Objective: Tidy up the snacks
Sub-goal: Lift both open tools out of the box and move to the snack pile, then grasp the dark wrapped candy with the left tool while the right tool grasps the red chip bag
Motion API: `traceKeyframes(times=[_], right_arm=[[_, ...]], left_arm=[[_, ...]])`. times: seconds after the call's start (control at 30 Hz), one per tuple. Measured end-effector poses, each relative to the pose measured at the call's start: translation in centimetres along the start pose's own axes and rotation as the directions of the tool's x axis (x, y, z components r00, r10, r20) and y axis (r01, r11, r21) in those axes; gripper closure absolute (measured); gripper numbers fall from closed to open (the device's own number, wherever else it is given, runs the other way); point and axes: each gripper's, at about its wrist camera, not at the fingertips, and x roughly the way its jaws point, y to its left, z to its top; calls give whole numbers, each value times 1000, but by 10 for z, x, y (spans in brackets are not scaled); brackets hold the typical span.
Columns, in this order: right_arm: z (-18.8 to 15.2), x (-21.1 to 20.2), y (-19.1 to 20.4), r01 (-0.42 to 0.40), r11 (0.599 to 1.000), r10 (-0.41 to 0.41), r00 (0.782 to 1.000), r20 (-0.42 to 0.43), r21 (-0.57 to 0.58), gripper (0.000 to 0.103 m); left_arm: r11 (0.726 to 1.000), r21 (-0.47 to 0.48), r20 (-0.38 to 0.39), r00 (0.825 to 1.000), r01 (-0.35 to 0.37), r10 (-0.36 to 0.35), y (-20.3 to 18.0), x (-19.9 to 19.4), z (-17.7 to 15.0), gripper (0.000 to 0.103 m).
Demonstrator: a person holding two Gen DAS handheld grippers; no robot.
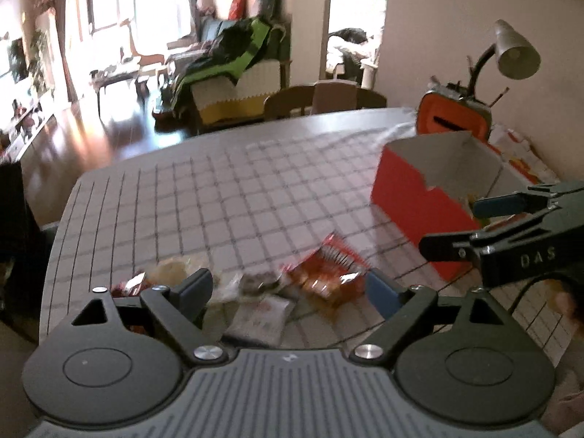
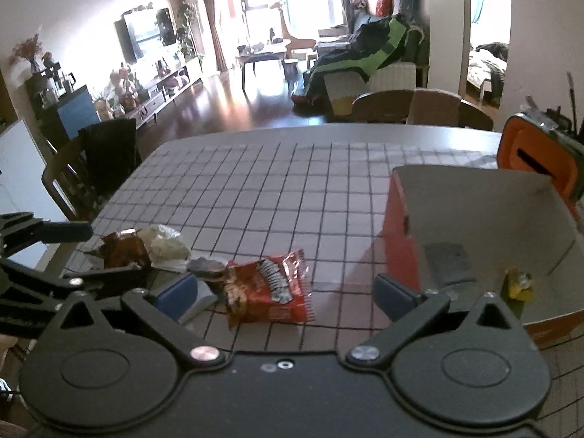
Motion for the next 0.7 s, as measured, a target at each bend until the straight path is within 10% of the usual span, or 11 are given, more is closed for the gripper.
traceKeyframes(times=[0.7], right_arm=[[-9,126,40,-21,968,-26,983,-183,-250,0]], left_arm=[[988,-131,-192,980,-79,52,87,70,-57,12]])
